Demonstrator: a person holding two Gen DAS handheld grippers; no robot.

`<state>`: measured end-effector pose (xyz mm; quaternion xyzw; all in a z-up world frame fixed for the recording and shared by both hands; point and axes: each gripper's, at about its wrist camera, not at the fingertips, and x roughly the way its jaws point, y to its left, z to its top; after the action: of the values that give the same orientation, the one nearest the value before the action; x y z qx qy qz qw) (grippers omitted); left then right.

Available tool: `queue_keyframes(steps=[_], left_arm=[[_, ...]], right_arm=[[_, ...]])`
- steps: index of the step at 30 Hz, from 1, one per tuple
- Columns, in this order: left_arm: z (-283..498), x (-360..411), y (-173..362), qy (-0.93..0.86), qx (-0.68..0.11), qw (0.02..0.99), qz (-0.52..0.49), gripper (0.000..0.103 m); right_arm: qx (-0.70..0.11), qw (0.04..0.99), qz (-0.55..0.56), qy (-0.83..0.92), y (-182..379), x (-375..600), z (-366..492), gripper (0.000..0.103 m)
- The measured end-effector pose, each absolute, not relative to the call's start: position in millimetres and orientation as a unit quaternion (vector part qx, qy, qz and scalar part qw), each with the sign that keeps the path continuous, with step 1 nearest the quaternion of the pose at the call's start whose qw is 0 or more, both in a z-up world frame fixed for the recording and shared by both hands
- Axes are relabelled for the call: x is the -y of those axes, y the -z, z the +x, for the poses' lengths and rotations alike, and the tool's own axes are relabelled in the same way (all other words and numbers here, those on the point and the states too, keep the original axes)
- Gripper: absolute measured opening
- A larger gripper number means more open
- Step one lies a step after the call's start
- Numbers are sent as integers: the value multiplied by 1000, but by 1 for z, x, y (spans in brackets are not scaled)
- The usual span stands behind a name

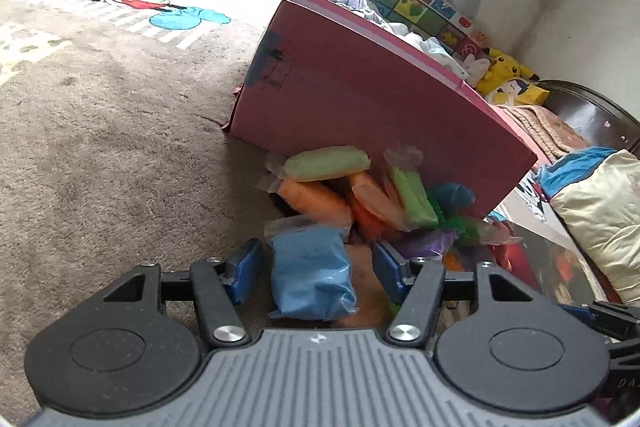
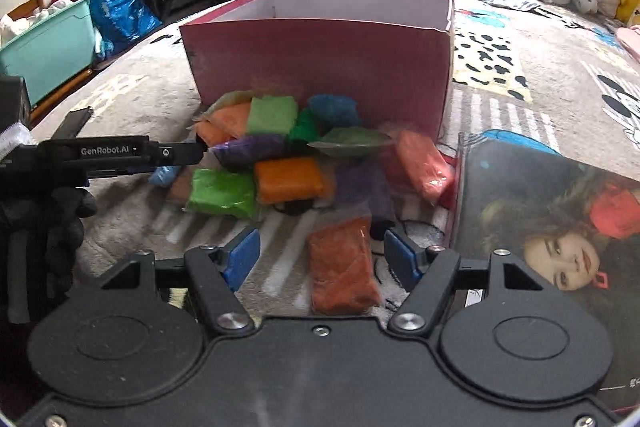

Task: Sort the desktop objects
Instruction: 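Grasp the light blue packet with the left gripper while the right gripper grasps the orange packet, then carry the light blue packet into the pink box and open the left gripper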

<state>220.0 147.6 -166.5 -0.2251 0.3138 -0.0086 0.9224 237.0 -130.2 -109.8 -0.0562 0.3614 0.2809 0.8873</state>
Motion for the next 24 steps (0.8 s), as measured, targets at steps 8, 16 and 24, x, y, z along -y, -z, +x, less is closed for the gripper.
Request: queue_keyframes(steps=[8, 16, 24], left_arm=[[219, -142, 162, -10, -313, 929, -197, 38], [209, -140, 156, -19, -312, 931, -187, 38], [195, -141, 148, -36, -300, 937, -178, 38]], right_arm=[[-330, 900, -96, -268, 124, 122, 224, 69], [-308, 897, -176, -264, 142, 105, 219, 69], [-290, 902, -166, -272, 149, 113, 215, 69]])
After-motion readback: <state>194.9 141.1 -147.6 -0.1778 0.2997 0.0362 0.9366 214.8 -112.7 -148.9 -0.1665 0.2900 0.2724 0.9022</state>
